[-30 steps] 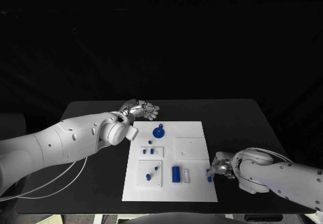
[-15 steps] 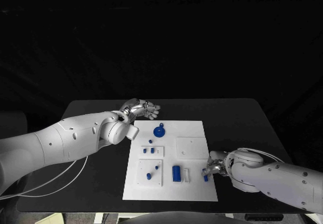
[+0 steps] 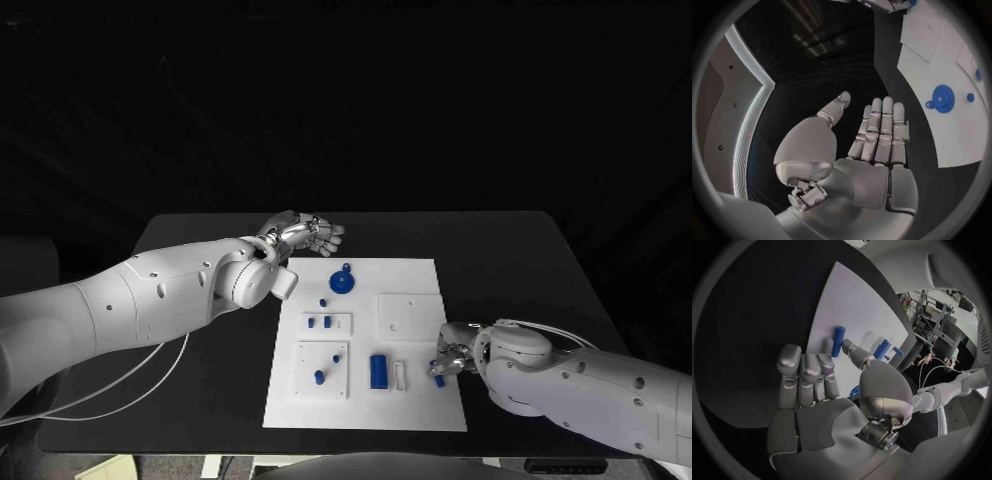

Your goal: Assemble the parts on the task board

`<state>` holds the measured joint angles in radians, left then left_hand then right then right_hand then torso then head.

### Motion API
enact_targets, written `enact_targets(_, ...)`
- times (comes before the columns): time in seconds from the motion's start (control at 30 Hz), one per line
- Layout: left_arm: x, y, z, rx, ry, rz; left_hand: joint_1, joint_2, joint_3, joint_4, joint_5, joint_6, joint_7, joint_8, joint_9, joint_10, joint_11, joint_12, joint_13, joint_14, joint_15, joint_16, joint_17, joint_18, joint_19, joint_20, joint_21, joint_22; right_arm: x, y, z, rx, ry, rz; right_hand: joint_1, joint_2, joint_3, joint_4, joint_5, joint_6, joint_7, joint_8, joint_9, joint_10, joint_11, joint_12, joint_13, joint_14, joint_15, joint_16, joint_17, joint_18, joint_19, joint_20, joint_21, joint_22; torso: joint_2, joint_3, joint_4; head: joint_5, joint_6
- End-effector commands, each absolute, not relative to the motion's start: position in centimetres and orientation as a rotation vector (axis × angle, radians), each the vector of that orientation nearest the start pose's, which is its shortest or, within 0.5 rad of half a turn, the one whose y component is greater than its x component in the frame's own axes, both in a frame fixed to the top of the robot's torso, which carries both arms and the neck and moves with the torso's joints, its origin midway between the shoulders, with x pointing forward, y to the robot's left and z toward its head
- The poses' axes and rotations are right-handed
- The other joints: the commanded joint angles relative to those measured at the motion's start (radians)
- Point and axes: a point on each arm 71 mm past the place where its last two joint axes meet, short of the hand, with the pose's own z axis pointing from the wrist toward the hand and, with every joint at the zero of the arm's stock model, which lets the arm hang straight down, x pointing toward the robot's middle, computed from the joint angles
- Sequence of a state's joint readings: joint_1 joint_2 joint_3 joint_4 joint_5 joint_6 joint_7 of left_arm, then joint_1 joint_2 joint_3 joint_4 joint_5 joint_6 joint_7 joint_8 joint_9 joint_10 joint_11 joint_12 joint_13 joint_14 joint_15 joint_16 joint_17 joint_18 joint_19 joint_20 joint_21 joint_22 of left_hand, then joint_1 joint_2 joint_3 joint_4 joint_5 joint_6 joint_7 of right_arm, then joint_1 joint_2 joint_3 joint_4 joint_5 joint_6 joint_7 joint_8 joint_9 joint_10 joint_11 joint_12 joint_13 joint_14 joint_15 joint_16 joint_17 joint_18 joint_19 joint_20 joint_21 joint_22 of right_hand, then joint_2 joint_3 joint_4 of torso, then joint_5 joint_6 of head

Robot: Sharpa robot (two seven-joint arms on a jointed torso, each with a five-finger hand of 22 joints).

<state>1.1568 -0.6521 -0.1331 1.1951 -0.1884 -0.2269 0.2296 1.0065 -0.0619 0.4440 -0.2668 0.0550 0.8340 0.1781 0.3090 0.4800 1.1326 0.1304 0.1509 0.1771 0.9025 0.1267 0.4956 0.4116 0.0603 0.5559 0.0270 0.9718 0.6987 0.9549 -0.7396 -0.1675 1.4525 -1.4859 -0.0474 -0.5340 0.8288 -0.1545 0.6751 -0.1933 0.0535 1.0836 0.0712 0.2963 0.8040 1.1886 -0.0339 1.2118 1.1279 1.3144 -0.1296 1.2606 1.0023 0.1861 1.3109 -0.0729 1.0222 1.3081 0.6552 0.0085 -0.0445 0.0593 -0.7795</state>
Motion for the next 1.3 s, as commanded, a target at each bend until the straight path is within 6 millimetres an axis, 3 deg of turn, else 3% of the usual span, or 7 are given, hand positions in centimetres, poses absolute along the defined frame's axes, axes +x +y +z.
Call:
enact_targets(0.03, 51.9, 20.2, -25.9, -1.027, 1.726, -1.291, -0.008, -0.001, -0.003, 0.0, -0.001, -0.004, -0.003, 0.004, -0.001, -0.004, -0.001, 0.001, -0.001, 0.004, 0.001, -0.005, 0.001, 0.02, 0.002, 0.001, -0.004, 0.002, 39.2, -19.3, -37.5, -0.225, 2.354, 0.132, 0.003, -0.012, 0.004, -0.007, -0.005, -0.007, 0.004, -0.031, -0.165, 0.0, -0.001, -0.004, -0.002, -0.001, -0.007, -0.003, 0.001, 0.076, 0.002, 0.0, 0.006, 0.012, -0.001, -0.0008, -0.0006, -0.001, -0.001)
enact_targets(0.23, 51.9, 20.2, -26.0, -1.028, 1.726, -1.289, -0.009, 0.0, -0.003, 0.0, -0.001, -0.004, -0.003, 0.004, -0.001, -0.004, -0.001, 0.001, -0.001, 0.005, 0.001, -0.006, 0.002, 0.02, 0.002, 0.0, -0.004, 0.002, 39.2, -19.5, -37.6, -0.196, 2.356, 0.139, 0.046, -0.014, 0.031, -0.033, 0.0, -0.008, 0.006, -0.035, -0.169, -0.004, 0.001, -0.009, -0.005, 0.0, -0.005, -0.005, -0.001, 0.076, 0.002, 0.001, 0.006, 0.012, -0.001, 0.0003, -0.0008, -0.001, -0.001)
enact_targets(0.37, 51.9, 20.2, -26.0, -1.028, 1.727, -1.289, -0.009, 0.0, -0.003, 0.0, -0.001, -0.004, -0.003, 0.004, -0.001, -0.004, -0.001, 0.001, -0.001, 0.005, 0.001, -0.006, 0.002, 0.02, 0.002, 0.0, -0.004, 0.002, 39.1, -19.9, -37.8, -0.081, 2.401, 0.174, 0.073, 0.011, 0.059, -0.054, 0.014, -0.005, 0.008, -0.039, -0.175, -0.005, 0.003, -0.013, -0.007, 0.001, -0.002, -0.007, -0.003, 0.076, 0.0, 0.006, 0.006, 0.011, -0.001, 0.0003, 0.0005, -0.001, -0.002)
enact_targets(0.53, 51.9, 20.3, -26.0, -1.029, 1.726, -1.286, -0.008, 0.001, -0.003, 0.0, 0.0, -0.004, -0.003, 0.004, -0.001, -0.004, -0.001, 0.001, -0.001, 0.005, 0.001, -0.006, 0.002, 0.02, 0.002, 0.0, -0.004, 0.002, 38.9, -20.1, -37.9, 0.092, 2.445, 0.242, 0.07, 0.054, 0.089, -0.068, 0.089, -0.002, 0.009, -0.042, -0.182, -0.006, 0.004, -0.018, -0.01, 0.002, -0.001, -0.008, -0.004, 0.076, 0.0, 0.013, 0.006, 0.011, 0.0, 0.0013, -0.001, 0.002, -0.002)
enact_targets(0.63, 51.9, 20.2, -26.0, -1.028, 1.726, -1.288, -0.008, 0.001, -0.003, 0.0, 0.0, -0.004, -0.003, 0.004, -0.001, -0.004, -0.001, 0.001, -0.001, 0.005, 0.0, -0.006, 0.003, 0.02, 0.002, 0.0, -0.004, 0.002, 38.7, -20.1, -37.9, 0.159, 2.457, 0.272, 0.05, 0.062, 0.093, -0.065, 0.11, 0.001, 0.009, -0.042, -0.183, -0.003, 0.004, -0.018, -0.008, 0.002, -0.001, -0.008, -0.004, 0.076, 0.002, 0.016, 0.008, 0.011, -0.001, 0.0012, -0.0011, 0.003, -0.002)
enact_targets(0.93, 51.9, 20.3, -26.0, -1.029, 1.726, -1.286, -0.008, 0.002, -0.003, 0.0, 0.0, -0.004, -0.003, 0.005, -0.001, -0.004, -0.001, 0.001, -0.001, 0.005, 0.0, -0.007, 0.003, 0.02, 0.002, 0.0, -0.004, 0.002, 38.9, -19.0, -36.4, 0.353, 2.42, 0.432, -0.003, 0.039, 0.063, -0.043, 0.082, 0.009, 0.006, -0.041, -0.187, 0.006, 0.002, -0.014, -0.003, 0.004, -0.004, -0.007, -0.003, 0.076, 0.009, 0.013, 0.009, 0.009, 0.0, 0.0011, -0.001, 0.005, -0.003)
enact_targets(1.3, 51.9, 20.3, -26.0, -1.028, 1.727, -1.288, -0.009, 0.002, -0.003, 0.0, 0.0, -0.004, -0.003, 0.005, -0.001, -0.004, -0.001, 0.001, -0.001, 0.006, 0.0, -0.007, 0.004, 0.02, 0.002, 0.0, -0.004, 0.002, 39.0, -17.8, -36.0, 0.425, 2.412, 0.496, -0.021, 0.035, 0.038, -0.034, 0.074, 0.009, 0.005, -0.042, -0.188, 0.006, 0.0, -0.014, -0.001, 0.003, -0.007, -0.007, -0.003, 0.076, 0.01, 0.007, 0.008, 0.008, 0.0, 0.0007, -0.0007, 0.004, -0.004)
